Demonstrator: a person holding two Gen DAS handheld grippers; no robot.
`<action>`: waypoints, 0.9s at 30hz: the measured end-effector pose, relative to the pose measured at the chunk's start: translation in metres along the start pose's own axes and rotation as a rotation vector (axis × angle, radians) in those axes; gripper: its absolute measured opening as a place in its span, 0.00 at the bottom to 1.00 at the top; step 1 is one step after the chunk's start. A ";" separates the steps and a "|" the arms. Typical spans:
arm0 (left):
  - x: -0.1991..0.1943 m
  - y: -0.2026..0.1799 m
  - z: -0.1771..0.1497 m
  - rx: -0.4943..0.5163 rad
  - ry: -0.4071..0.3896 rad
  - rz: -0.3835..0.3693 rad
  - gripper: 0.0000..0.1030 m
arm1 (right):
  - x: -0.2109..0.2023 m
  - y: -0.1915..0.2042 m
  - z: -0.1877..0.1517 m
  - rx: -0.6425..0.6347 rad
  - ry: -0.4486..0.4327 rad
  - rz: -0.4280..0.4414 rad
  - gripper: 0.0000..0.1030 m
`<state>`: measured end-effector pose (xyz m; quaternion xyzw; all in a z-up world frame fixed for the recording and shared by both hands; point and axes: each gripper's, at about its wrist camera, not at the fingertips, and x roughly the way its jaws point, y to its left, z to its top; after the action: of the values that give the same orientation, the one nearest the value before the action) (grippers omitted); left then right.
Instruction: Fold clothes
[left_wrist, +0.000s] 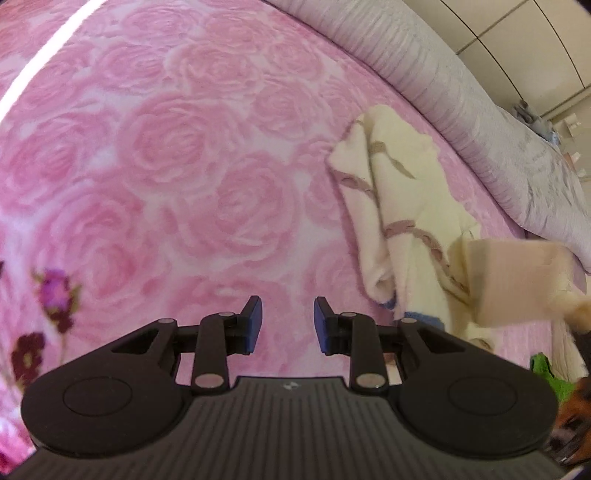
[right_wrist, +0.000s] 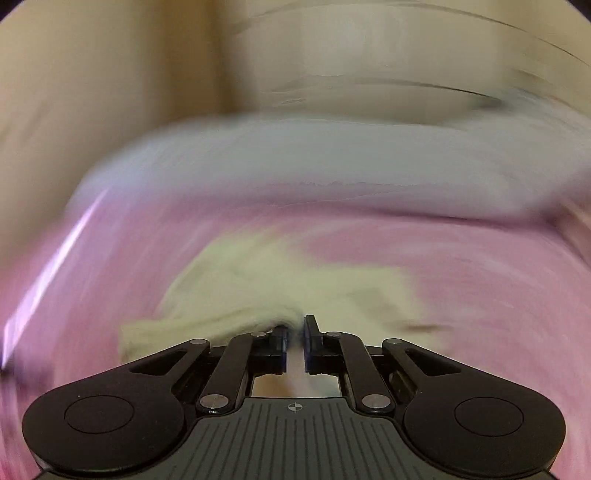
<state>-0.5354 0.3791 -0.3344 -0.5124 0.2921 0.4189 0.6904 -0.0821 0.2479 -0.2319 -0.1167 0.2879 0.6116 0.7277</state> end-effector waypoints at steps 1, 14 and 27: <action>0.004 -0.004 0.001 0.011 0.004 -0.004 0.24 | -0.011 -0.031 0.009 0.085 -0.038 -0.108 0.07; 0.105 -0.076 -0.014 0.197 0.086 -0.006 0.29 | -0.069 -0.210 -0.053 0.761 0.217 -0.425 0.50; 0.105 -0.108 -0.003 0.310 -0.105 0.062 0.07 | -0.025 -0.086 -0.117 0.672 0.534 -0.178 0.50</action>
<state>-0.3904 0.3917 -0.3726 -0.3677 0.3323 0.4162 0.7623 -0.0345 0.1470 -0.3280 -0.0520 0.6379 0.3671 0.6750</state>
